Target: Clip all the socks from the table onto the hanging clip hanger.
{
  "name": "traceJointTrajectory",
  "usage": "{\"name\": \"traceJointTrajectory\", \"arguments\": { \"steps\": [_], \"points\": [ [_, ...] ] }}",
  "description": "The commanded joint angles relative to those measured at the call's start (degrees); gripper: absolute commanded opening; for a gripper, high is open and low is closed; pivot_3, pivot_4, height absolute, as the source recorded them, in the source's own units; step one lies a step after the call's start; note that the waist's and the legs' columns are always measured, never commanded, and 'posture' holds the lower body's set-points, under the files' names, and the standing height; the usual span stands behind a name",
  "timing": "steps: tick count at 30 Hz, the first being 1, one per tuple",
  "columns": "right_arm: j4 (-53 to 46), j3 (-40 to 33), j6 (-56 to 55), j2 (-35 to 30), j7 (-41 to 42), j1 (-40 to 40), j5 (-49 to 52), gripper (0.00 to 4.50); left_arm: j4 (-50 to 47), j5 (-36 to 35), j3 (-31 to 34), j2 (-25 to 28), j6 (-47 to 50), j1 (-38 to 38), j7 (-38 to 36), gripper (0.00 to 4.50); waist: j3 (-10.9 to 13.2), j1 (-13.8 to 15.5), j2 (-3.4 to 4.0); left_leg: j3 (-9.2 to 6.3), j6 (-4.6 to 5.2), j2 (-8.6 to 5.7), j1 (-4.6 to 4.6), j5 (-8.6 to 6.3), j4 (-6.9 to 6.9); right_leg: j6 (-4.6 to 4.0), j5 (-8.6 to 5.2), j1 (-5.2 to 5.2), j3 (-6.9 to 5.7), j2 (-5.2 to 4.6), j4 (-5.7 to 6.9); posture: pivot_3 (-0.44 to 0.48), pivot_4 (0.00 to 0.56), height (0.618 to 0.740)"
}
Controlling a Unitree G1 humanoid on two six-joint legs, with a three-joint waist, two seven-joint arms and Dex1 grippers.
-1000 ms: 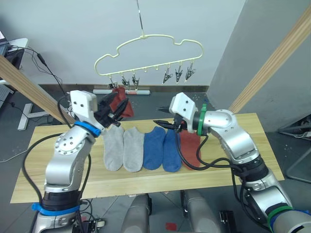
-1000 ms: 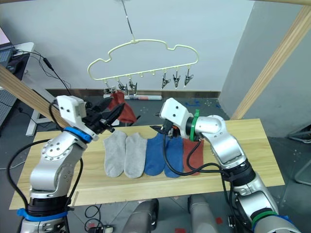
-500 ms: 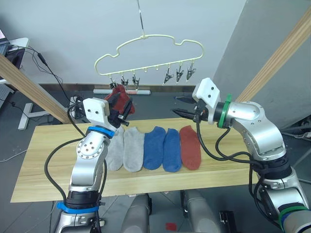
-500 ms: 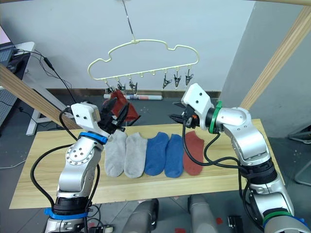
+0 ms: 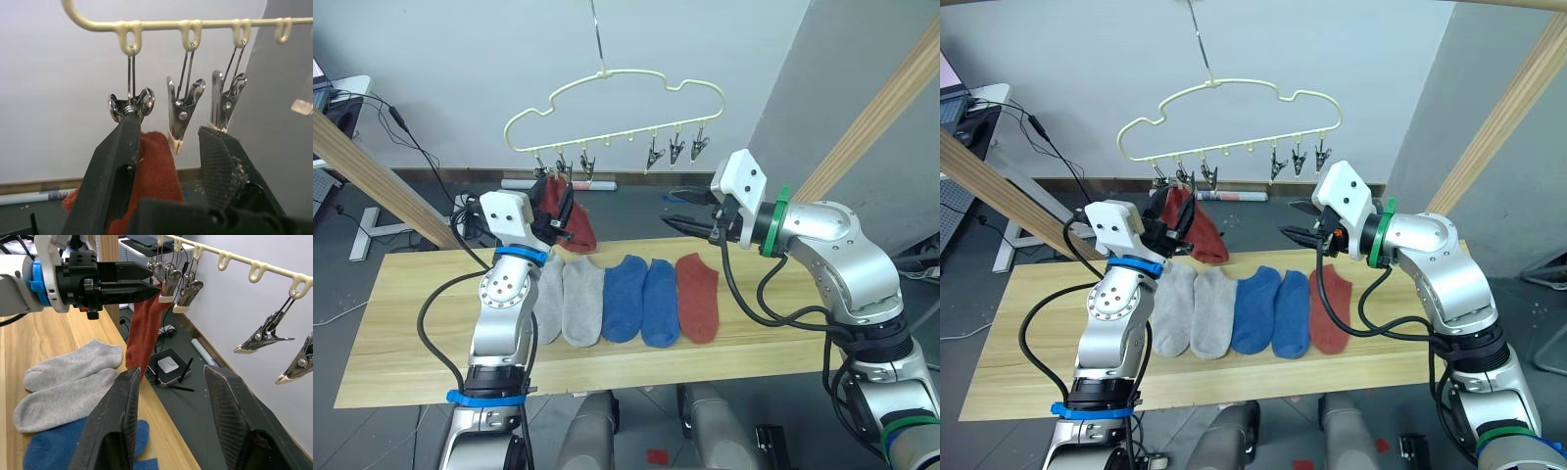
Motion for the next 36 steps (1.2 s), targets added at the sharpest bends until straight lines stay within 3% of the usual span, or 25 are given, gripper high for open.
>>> {"name": "traceJointTrajectory", "arguments": {
  "steps": [1,13,26,36],
  "points": [
    [-2.3,-1.0,-1.9,-0.5,0.2,0.8,1.2,2.14,-0.8,0.1,0.0,-0.7,-1.5,-0.8,0.4,2.15,0.0,0.0,0.00,0.01,0.00,0.00,0.00,0.00,0.00,0.00,0.00,0.00,0.01,0.00,0.00,-0.061,0.312,0.740],
    [-2.0,-1.5,-2.8,-2.0,0.8,1.6,2.4,2.14,-2.8,-0.7,-1.1,-0.9,-0.4,1.3,-2.4,2.15,0.0,0.0,-0.01,0.01,0.00,0.00,0.00,0.00,0.00,0.00,0.00,0.01,0.01,0.00,0.00,-0.064,0.310,0.740],
    [-3.0,-1.6,-1.7,-3.2,0.4,1.6,4.0,2.14,-9.1,1.4,0.4,-0.5,-1.3,5.2,0.7,2.15,0.0,0.0,-0.03,-0.01,0.00,0.00,0.00,0.00,0.00,0.00,0.00,0.02,0.01,0.01,0.00,-0.058,0.311,0.740],
    [-2.7,-1.1,-1.9,-3.2,0.3,0.5,4.6,2.14,-3.2,0.8,-1.3,-0.9,-0.2,3.1,-1.7,2.15,0.0,0.1,-0.03,-0.01,0.01,0.00,0.00,0.01,0.01,0.00,0.00,0.03,-0.01,0.01,0.00,-0.056,0.308,0.740]
  ]
}}
